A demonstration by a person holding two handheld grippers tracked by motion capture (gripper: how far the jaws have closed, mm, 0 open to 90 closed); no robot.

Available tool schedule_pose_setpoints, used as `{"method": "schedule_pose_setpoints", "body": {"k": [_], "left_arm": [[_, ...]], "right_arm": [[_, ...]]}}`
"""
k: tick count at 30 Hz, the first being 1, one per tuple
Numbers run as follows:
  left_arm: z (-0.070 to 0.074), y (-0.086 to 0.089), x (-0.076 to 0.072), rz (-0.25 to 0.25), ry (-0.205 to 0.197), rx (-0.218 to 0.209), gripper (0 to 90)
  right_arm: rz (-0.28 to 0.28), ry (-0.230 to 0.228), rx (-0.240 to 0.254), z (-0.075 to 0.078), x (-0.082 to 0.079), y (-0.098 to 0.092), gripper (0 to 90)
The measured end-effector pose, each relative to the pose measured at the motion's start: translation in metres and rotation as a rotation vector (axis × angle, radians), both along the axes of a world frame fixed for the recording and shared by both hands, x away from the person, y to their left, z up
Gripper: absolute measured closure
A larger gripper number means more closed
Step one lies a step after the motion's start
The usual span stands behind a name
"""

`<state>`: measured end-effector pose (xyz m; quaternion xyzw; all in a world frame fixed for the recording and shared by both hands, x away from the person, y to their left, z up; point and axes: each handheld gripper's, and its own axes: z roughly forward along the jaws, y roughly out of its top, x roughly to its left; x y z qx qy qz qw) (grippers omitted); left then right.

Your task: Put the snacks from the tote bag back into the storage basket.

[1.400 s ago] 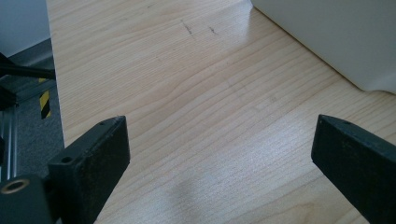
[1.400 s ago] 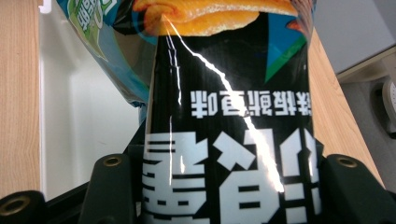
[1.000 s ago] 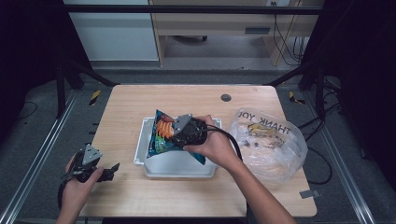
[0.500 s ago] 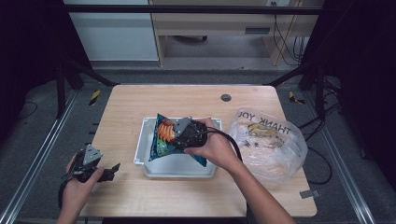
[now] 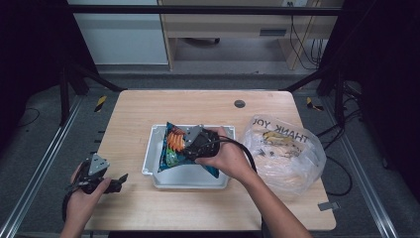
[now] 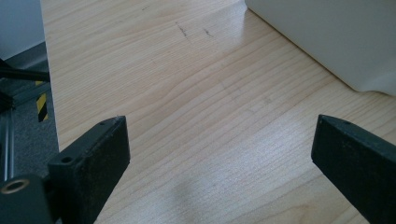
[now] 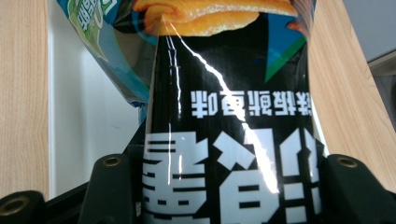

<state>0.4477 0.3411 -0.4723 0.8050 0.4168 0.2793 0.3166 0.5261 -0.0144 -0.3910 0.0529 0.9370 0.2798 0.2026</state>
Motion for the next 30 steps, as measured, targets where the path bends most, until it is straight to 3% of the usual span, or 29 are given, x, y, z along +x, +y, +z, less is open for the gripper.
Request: {"method": "schedule_pose_setpoints", "body": {"k": [30], "left_arm": [[0.000,0.000,0.000,0.005,0.002,-0.003,4.2]], "right_arm": [[-0.005,0.031,-0.031,-0.017,0.006,-0.001,43.2]]}}
